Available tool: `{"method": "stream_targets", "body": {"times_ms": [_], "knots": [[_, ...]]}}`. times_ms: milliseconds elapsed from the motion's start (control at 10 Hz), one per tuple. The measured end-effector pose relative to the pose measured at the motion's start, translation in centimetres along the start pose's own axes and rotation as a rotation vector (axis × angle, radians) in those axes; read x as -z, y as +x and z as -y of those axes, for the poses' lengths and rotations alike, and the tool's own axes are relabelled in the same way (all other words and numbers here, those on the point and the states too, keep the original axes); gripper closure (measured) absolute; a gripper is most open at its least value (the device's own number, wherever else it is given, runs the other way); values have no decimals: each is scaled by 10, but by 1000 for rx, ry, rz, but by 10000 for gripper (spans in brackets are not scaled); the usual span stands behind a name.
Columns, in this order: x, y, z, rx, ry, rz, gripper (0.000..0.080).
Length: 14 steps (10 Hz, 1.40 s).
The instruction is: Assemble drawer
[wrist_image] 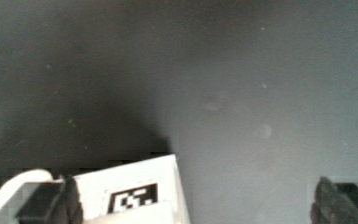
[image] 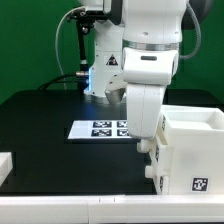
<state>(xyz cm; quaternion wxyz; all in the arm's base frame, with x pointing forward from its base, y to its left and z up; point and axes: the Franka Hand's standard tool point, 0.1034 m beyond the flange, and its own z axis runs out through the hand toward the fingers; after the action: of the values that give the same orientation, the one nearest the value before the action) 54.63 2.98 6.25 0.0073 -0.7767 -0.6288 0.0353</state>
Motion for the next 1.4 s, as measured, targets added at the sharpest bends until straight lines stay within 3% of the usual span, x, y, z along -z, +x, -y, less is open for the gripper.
{"method": "stream_targets", "body": {"times_ms": [400,500,700,1000,1400], "knots": [[-1,-2,1,-24,2,1,151],[3,-12,-3,-3,14,8,151],[8,-31,-14,-1,10,10,151],[11,-45,-23,11,19,12,151],[8,-16,-16,-12,20,7,151]]}}
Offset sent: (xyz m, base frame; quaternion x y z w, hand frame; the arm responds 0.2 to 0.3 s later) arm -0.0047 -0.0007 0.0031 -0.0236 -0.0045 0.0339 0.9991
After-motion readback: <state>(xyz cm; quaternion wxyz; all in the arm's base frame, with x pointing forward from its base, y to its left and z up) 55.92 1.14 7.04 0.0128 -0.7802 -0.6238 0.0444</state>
